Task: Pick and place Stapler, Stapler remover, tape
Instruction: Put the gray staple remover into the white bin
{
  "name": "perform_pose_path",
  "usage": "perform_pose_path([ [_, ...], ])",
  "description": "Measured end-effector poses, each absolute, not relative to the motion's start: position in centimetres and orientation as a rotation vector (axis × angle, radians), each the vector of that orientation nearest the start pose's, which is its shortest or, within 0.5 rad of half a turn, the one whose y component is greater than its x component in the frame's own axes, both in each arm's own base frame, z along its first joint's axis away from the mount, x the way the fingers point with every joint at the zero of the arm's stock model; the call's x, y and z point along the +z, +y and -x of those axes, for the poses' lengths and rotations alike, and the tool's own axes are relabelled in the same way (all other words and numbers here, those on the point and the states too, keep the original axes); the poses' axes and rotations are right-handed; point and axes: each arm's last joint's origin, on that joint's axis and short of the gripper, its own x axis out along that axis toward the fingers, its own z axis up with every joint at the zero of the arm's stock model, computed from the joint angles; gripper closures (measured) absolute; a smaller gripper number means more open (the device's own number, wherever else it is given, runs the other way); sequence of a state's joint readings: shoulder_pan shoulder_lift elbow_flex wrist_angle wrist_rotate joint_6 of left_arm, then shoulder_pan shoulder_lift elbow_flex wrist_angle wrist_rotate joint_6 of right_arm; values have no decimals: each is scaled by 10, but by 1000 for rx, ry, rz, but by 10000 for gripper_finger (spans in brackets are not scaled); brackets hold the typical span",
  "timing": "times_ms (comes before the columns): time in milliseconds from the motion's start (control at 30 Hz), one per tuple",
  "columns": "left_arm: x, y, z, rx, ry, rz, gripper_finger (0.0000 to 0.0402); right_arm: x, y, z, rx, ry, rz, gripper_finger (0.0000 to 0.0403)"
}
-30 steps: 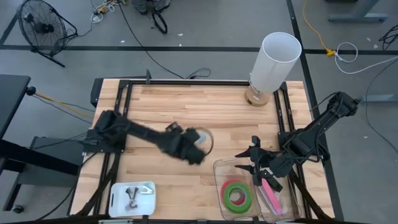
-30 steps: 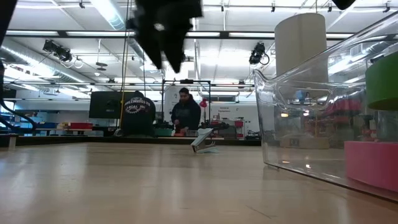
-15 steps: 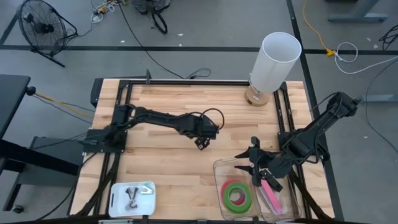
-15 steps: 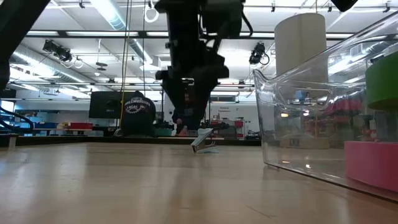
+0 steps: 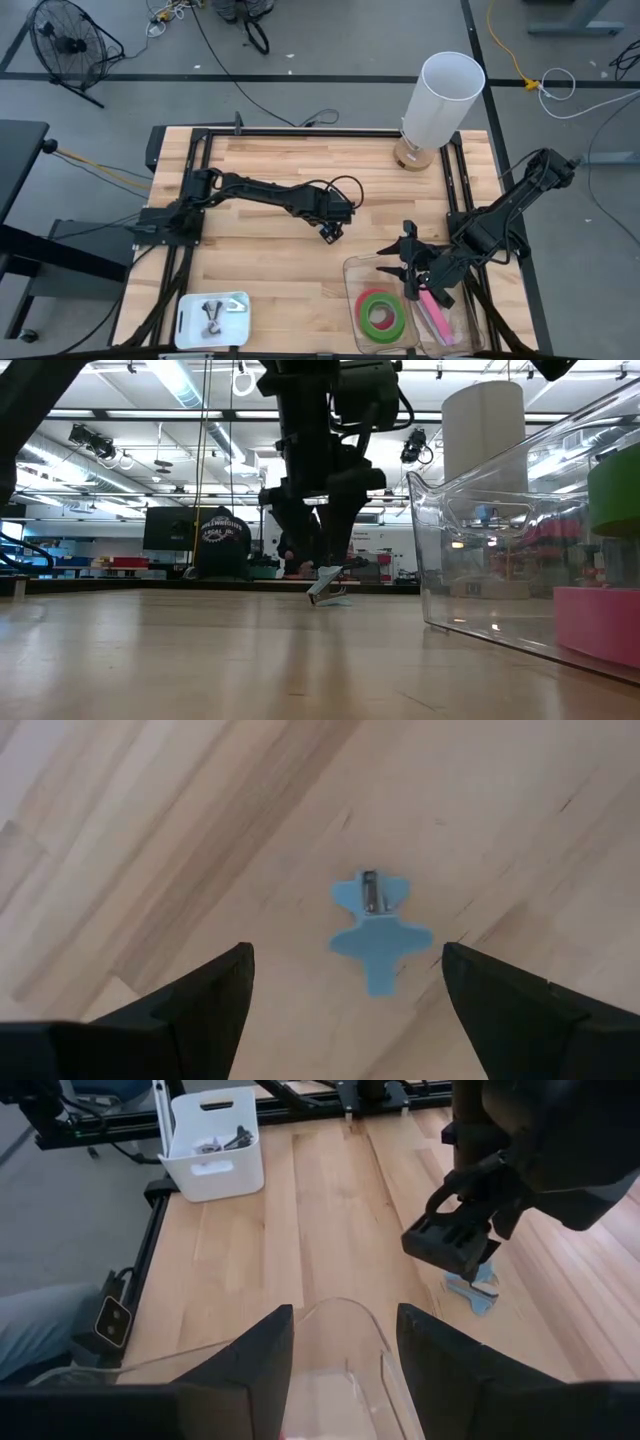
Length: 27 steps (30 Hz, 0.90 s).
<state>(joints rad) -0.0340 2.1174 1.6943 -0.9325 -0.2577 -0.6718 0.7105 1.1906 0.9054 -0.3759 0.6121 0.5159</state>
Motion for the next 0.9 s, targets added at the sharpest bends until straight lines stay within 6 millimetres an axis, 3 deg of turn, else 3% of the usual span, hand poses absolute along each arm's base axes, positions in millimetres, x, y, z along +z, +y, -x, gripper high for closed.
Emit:
perform_pose_path([
  [200, 183, -11, -428, 644, 1208, 374, 78, 281, 148, -197, -41, 525, -98, 225],
  [600, 148, -11, -440, 628, 1238, 345, 91, 281, 148, -198, -41, 522, -100, 225],
  [767, 143, -9, -442, 619, 1236, 364, 148, 281, 148, -197, -42, 526, -97, 225],
  [900, 144, -8, -444, 585, 1233, 403, 241, 281, 148, -197, -42, 525, -97, 225],
])
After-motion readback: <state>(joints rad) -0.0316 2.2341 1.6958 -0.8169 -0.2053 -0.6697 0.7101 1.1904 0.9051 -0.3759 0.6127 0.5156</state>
